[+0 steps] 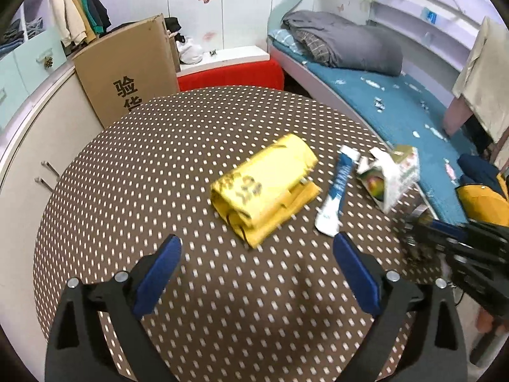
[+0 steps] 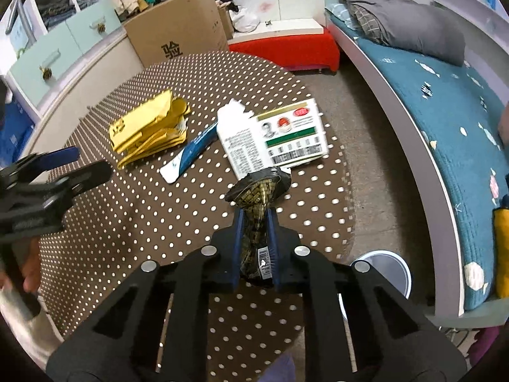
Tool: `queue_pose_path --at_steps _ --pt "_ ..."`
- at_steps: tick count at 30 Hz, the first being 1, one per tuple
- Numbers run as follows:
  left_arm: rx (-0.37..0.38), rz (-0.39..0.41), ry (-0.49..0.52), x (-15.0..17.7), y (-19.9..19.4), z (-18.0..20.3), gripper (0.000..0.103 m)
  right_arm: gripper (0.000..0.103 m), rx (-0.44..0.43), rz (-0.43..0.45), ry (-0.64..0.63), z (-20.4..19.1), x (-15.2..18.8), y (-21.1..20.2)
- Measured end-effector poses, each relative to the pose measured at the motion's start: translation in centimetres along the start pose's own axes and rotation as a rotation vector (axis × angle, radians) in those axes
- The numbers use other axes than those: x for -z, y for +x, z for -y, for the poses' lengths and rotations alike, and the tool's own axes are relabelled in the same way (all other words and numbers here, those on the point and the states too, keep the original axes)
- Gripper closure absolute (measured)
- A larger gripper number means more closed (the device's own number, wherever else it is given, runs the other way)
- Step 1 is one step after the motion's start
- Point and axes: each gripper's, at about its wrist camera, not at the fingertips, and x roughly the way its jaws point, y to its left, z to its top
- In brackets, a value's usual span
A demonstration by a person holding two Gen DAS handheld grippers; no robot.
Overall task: Collect trash
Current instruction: 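Grasp the black wrapper with the right tool while the left tool grasps the yellow plastic bag, then carry the yellow bag and black wrapper over the wastebasket with both tools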
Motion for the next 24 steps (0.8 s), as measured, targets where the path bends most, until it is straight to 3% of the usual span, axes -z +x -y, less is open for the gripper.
queue_pose_path --at_steps 3,9,11,14,16,24 --pt "-0.015 -0.040 0.021 -1.6 2.1 0.0 0.009 0.089 0.000 0.017 0.016 0.8 -0.2 -1.0" --pt "0.031 -0.060 0.053 -3.5 5.4 0.4 0.009 0.089 0.024 0.046 0.034 2.5 -0.7 -2.4" --pt "0.039 -0.059 0.042 -3.5 5.8 0.2 0.021 0.089 0.030 0.048 0.042 3.1 -0.7 -2.6" --pt "0.013 -0.018 0.052 -3.1 4.7 0.3 0.040 0.089 0.039 0.048 0.048 3.4 -0.5 -2.7" --pt "0.010 0.002 0.038 -2.8 3.3 0.2 0.046 0.089 0.040 0.046 0.054 3.5 -0.2 -2.8" --pt "-0.015 0.082 0.007 -0.8 -1.5 0.7 0.049 0.089 0.036 0.071 0.044 3.3 1.0 -4.9"
